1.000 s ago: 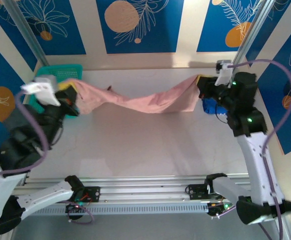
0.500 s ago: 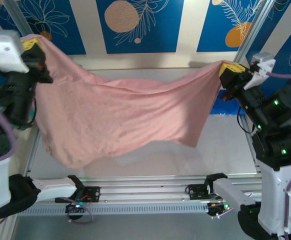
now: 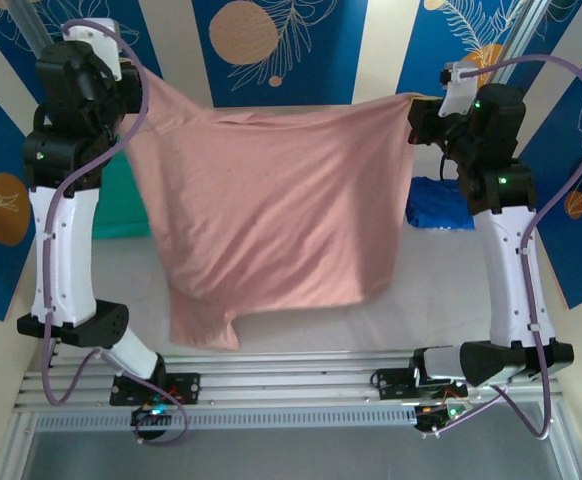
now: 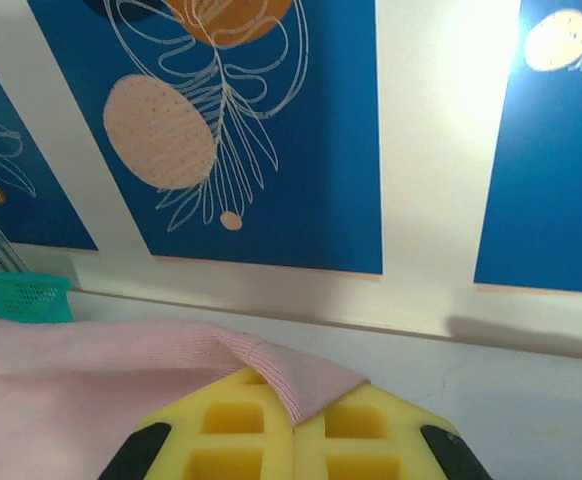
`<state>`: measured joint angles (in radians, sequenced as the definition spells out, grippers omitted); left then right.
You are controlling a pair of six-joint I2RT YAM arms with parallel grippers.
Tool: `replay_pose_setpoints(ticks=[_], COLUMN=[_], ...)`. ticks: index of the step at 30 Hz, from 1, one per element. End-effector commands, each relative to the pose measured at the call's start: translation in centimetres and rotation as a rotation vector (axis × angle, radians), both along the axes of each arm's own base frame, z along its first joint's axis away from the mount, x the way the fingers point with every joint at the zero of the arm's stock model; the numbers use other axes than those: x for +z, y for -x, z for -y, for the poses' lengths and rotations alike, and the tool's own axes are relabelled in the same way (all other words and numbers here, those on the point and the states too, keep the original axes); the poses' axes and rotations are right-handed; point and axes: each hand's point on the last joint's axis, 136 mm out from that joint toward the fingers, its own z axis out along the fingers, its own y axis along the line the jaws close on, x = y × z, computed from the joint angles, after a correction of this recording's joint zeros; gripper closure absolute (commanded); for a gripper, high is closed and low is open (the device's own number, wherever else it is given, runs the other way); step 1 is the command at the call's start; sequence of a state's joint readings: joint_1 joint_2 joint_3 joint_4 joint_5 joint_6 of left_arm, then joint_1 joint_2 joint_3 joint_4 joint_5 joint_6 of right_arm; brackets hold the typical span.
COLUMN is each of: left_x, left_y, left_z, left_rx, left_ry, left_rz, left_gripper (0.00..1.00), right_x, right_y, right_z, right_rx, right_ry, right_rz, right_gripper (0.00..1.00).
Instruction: Fold the inside-out t-shirt
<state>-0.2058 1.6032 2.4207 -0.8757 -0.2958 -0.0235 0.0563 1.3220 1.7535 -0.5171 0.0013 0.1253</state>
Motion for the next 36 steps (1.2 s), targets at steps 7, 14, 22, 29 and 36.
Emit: replay_pose_setpoints(ticks=[7, 14, 22, 29, 36], left_x=[7.7, 9.4, 11.9, 8.7, -3.3], left_y=[10.6, 19.2, 22.5, 10.5, -8.2], left_z=[-0.1, 0.0, -0.8, -0.5, 2.6], left_rx=[-0.133, -0.241, -0.236, -0.107, -0.123], left_ry=[0.119, 0.166, 0.162, 0.077, 0.023], left_rz=[0.252, 0.356, 0.448, 0.267, -0.03], left_gripper=[1.0, 1.0, 1.0, 1.0, 1.0], right_x=[7.3, 10.0, 12.7, 12.3, 3.0], right_y=[8.1, 16.6, 21.8, 16.3, -0.2], right_z=[-1.3, -1.4, -0.8, 0.3, 0.1], right_rx=[0.112, 0.142, 0.125, 0.036, 0.007], right_ry=[-0.01, -0.013, -0.006, 0.052, 0.087], right_rz=[0.221, 0.344, 0.442, 0.405, 0.154], right_gripper=[1.0, 1.0, 1.0, 1.0, 1.0])
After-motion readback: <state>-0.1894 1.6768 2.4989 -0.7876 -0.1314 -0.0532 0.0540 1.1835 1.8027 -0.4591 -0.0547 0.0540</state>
